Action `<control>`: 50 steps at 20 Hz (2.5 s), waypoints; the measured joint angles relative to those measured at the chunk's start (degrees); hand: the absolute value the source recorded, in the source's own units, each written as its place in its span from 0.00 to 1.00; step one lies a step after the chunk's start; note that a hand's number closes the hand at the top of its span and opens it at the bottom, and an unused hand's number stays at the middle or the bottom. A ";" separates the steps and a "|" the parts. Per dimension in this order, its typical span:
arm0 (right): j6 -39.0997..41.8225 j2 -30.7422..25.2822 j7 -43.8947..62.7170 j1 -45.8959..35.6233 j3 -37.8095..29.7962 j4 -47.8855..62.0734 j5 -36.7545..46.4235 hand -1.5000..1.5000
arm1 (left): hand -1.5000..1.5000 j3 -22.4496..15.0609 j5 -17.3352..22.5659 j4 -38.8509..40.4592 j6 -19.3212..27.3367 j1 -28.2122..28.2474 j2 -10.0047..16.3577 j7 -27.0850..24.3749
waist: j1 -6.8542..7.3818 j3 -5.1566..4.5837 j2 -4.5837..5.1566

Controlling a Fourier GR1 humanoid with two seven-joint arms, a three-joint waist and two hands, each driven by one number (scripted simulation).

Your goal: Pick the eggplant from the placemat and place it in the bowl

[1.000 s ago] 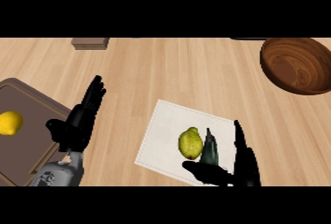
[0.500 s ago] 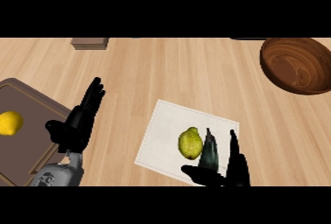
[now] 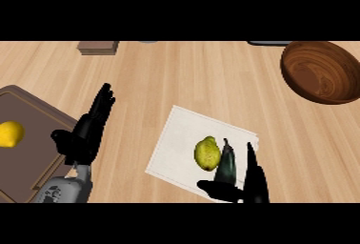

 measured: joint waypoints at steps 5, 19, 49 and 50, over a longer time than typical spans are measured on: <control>2.97 -1.66 -1.77 -1.95 2.15 1.79 -0.21 1.00 | 0.50 0.82 0.35 1.11 -0.99 -0.40 0.02 -0.56 | -0.03 -0.12 0.08; 16.38 -11.87 -22.89 -9.94 2.22 -0.75 -11.86 1.00 | 0.50 1.32 -0.41 2.09 -1.37 -1.36 -0.86 -0.99 | 0.77 0.67 0.64; 33.78 -29.98 -25.76 -38.82 -29.16 -12.67 -21.40 1.00 | 0.50 1.96 -2.22 -0.54 -1.88 -0.08 -1.92 1.00 | 0.42 0.61 0.74; 34.23 -30.37 -25.43 -40.18 -29.84 -11.05 -21.15 1.00 | 0.50 1.90 -2.13 -1.21 -2.26 0.79 -1.76 0.84 | 0.48 0.62 0.74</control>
